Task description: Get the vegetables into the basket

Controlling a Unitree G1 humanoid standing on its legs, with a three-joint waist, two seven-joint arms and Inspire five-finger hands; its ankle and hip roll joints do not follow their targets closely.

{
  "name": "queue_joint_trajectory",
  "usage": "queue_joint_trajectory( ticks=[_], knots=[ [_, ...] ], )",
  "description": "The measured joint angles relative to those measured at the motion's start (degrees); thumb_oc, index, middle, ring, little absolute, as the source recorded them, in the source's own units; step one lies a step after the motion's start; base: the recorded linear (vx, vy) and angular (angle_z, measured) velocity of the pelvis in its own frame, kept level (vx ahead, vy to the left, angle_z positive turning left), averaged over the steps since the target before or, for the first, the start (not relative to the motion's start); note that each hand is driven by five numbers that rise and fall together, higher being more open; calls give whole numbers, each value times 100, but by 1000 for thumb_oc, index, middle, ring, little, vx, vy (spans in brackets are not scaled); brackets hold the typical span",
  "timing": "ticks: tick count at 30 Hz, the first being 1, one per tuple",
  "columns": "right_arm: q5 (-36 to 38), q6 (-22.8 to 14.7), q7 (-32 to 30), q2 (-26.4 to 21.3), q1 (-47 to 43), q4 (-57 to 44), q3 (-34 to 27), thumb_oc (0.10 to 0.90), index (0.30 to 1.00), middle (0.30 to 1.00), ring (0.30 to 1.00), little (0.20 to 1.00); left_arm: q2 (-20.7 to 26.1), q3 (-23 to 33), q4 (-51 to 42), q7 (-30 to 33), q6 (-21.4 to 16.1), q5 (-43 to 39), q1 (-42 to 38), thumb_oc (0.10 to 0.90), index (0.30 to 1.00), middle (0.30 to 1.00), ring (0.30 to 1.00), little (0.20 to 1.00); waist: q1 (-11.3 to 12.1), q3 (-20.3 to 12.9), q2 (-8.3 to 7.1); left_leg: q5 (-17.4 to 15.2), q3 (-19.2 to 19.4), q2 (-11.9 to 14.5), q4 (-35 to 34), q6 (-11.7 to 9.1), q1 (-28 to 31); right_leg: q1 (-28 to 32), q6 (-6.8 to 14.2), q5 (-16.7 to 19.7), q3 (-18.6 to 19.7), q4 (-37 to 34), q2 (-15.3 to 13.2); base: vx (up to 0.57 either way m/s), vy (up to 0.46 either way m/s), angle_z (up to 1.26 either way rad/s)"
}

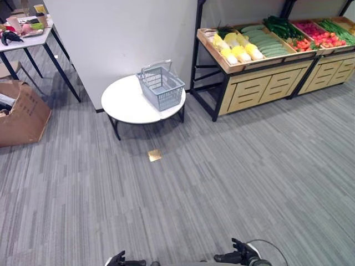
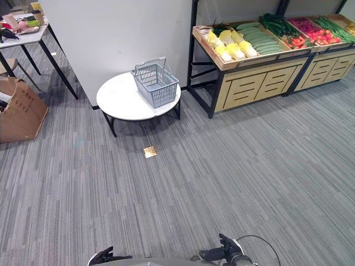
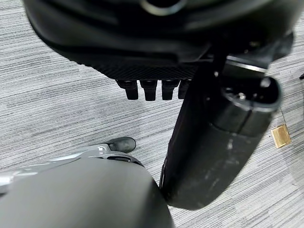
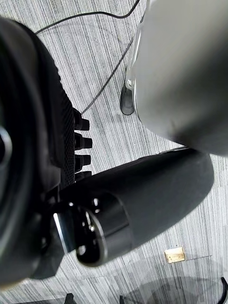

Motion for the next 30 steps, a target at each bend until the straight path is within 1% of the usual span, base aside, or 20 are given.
queue_joint_trajectory(
  ticks=[5, 11, 15, 18, 21, 24, 30],
  knots=[
    [0, -14, -8, 36, -8, -9, 2, 900, 1000, 1000, 1000, 1000, 38, 0, -3, 10, -7, 0, -16, 900, 1000, 1000, 1000, 1000, 0, 20, -33, 0, 9, 0, -9, 0, 1, 4, -1, 1, 7, -15, 2, 20, -8, -1],
    [-3, -15, -16, 38, -12, -7, 3, 900, 1000, 1000, 1000, 1000, 41, -1, -3, 8, -4, 0, -26, 900, 1000, 1000, 1000, 1000, -1, 24, -32, -7, 31, 0, -13, -3, 20, -3, 0, 0, 34, -29, 6, 13, -5, -1],
    [-8, -16, -16, 37, -40, -5, 7, 900, 1000, 1000, 1000, 1000, 43, 0, 0, 9, -7, 0, -23, 900, 1000, 1000, 1000, 1000, 5, 32, -40, -34, 238, 14, -19, -6, 42, -99, 17, -2, 232, -28, 24, 10, -4, -24],
    [-12, -16, -12, 38, -43, -21, 18, 900, 1000, 1000, 1000, 1000, 50, 0, -3, 9, -7, 2, -24, 900, 1000, 1000, 1000, 1000, 3, 45, -53, -46, 316, 24, -21, -11, 52, -102, 33, 26, 299, -50, 34, 29, -5, -16],
    [-17, -13, -14, 37, -42, -25, 18, 900, 1000, 1000, 1000, 1000, 51, -2, -10, 8, -18, 2, -24, 900, 1000, 1000, 1000, 1000, 12, 45, -61, -46, 308, 25, -35, -11, 54, -67, -5, 82, 290, -118, 39, 0, 0, 0],
    [-18, -13, -14, 36, -39, 8, 9, 900, 1000, 1000, 1000, 1000, 56, -8, -17, 5, -21, 7, -17, 900, 1000, 1000, 1000, 1000, 8, 46, -69, -46, 269, 17, -47, -11, 103, 28, -2, 107, 245, -175, 34, -15, 19, 7],
    [-19, -16, -30, 33, -38, 8, 8, 900, 1000, 1000, 1000, 1000, 57, -51, -21, 3, -35, 11, -18, 900, 1000, 1000, 1000, 1000, 7, 59, -45, -45, 243, 18, -53, -11, 96, 31, -2, 106, 227, -182, 34, -5, 1, 1]
  ],
)
